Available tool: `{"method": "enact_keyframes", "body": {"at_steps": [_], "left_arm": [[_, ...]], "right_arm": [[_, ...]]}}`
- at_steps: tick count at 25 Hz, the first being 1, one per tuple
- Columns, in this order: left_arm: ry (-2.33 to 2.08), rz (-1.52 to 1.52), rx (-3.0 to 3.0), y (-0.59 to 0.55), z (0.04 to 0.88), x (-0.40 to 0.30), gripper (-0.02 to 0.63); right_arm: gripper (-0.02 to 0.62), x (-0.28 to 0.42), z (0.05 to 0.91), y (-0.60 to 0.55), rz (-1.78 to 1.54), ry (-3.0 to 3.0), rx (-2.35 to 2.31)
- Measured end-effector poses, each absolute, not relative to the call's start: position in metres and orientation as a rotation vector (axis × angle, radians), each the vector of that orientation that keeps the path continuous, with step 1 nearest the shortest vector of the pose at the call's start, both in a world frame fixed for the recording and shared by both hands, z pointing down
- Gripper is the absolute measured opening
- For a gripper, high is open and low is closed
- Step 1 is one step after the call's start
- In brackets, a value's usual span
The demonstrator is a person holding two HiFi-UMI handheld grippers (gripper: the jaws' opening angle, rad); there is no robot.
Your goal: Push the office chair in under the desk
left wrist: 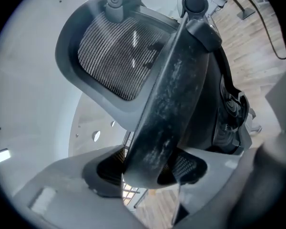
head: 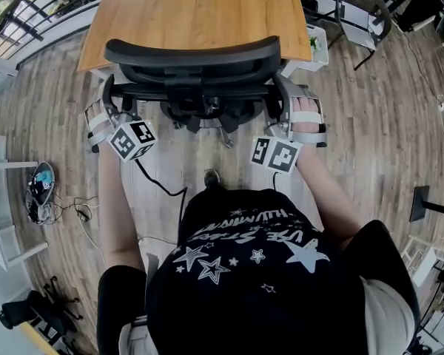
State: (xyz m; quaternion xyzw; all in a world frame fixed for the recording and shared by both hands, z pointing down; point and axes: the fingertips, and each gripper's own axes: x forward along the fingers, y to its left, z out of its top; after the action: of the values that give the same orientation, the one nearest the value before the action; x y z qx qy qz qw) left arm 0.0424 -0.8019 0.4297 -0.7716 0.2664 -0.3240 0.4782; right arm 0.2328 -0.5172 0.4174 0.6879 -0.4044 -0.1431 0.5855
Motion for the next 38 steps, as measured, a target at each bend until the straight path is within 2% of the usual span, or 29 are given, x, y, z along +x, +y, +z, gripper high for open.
{"method": "enact_keyframes", "body": {"at_steps": [27, 33, 38], "left_arm": [[0.543, -0.612, -1.858, -0.833, 0.437, 0.086, 0.278], [0.525, -0.612, -1.864, -0.853, 0.433, 0.128, 0.278], [0.503, -0.570, -1.853, -0.849, 0.433, 0.134, 0.278]], "right_arm": [[0.227, 0.262, 0.429, -0.540, -0.227, -0.736, 1.712], [0.227, 0.298, 0.425, -0.556, -0.217, -0.724, 1.703], [0.229, 0.311, 0.426, -0.557, -0.190, -0.694, 1.737]]}}
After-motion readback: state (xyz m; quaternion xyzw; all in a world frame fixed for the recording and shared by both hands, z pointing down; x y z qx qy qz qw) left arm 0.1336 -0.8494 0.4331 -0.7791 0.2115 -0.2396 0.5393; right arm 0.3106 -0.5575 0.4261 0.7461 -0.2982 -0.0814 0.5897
